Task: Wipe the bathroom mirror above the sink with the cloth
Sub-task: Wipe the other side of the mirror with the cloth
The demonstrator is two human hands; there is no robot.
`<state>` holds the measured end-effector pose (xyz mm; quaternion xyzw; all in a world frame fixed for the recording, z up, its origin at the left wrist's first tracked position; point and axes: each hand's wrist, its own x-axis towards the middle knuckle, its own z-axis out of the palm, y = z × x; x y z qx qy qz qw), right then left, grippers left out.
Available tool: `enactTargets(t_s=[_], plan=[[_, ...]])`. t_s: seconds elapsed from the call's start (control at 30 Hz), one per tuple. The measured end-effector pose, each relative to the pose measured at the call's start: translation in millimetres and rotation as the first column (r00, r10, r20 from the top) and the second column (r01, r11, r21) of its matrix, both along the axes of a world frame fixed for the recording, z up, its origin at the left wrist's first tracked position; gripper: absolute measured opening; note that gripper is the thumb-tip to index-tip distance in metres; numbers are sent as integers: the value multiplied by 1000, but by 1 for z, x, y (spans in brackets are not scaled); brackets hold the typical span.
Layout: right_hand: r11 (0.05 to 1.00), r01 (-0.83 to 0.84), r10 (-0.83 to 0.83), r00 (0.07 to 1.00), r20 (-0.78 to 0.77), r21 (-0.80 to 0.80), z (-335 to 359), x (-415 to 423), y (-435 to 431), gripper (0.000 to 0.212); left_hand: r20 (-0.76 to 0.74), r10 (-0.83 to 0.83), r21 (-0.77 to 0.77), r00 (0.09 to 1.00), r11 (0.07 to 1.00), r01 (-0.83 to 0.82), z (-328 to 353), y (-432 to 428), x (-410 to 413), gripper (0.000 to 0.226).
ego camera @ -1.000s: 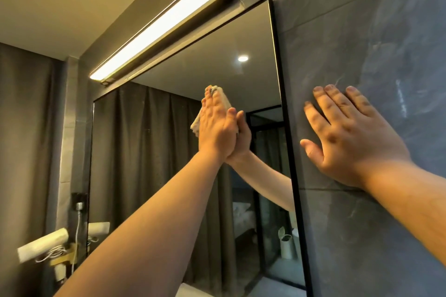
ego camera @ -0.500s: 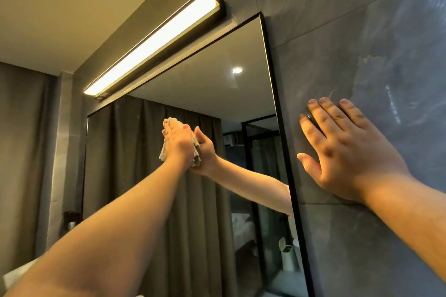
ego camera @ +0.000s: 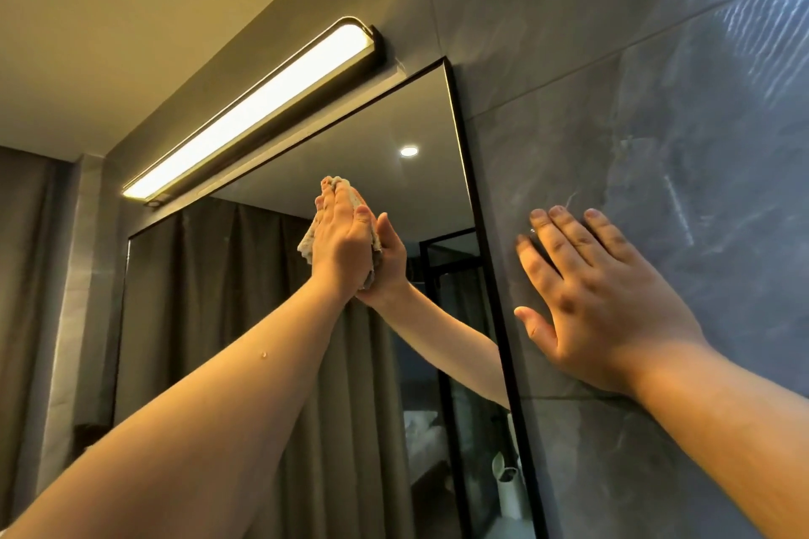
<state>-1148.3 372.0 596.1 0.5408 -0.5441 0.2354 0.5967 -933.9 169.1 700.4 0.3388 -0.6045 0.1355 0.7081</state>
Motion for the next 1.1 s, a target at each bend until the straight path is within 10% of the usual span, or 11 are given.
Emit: enactTargets(t_s=[0.27, 0.4, 0.53, 0.8, 1.1], plan=[[1000, -5, 5, 1000, 14, 17, 0, 3, 4, 75, 258, -27, -236, 966, 967, 90, -6, 84, -46, 75], [999, -39, 40, 999, -15, 20, 10, 3, 15, 63, 370, -104, -114, 923, 981, 156, -1, 104, -60, 65], [994, -91, 92, 996, 16, -59, 91, 11, 24, 45, 373, -170, -108, 912, 969, 224, -2, 89, -64, 67], [985, 77, -50, 984, 173, -156, 125, 13, 1, 75, 329, -346, -112, 879, 910, 400, 20, 94, -55, 58], [982, 97, -74, 987, 142, -159, 127, 9, -2, 78, 331, -112, -210, 937, 959, 189, 93, 90, -45, 49]])
